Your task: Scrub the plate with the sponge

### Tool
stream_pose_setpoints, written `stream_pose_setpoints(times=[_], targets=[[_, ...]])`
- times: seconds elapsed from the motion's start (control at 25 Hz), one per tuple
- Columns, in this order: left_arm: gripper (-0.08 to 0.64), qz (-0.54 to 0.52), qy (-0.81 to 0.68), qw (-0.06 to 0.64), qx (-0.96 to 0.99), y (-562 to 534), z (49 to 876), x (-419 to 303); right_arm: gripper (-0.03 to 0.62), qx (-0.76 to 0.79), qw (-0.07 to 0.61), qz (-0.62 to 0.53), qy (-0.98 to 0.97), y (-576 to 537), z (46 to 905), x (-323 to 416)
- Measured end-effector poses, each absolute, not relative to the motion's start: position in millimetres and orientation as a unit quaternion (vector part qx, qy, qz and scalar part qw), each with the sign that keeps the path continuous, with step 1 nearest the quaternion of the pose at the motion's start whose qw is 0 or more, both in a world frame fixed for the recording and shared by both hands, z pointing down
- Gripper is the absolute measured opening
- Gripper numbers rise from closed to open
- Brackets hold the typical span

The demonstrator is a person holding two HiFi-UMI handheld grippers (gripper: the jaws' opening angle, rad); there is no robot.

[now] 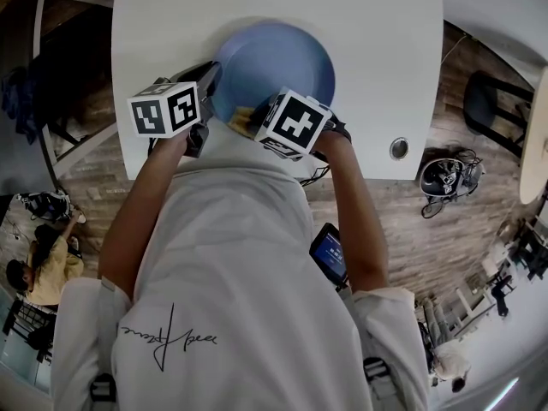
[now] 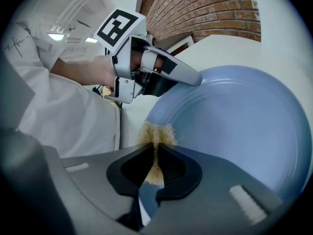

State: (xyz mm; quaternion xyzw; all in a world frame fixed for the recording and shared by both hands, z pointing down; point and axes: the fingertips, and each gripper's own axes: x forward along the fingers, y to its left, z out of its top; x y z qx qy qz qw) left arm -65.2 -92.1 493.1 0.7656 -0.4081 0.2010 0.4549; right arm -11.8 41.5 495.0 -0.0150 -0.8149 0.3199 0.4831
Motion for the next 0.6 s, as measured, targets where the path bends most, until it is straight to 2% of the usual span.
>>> stream_pose_setpoints(times=[0.6], targets=[[0.037,0.201,-0.409,0.452,0.767,-93.0,492.6,-64.2,0.037,-0.031,0.511,0.317,-0.798,49.7,496.3,11.5]])
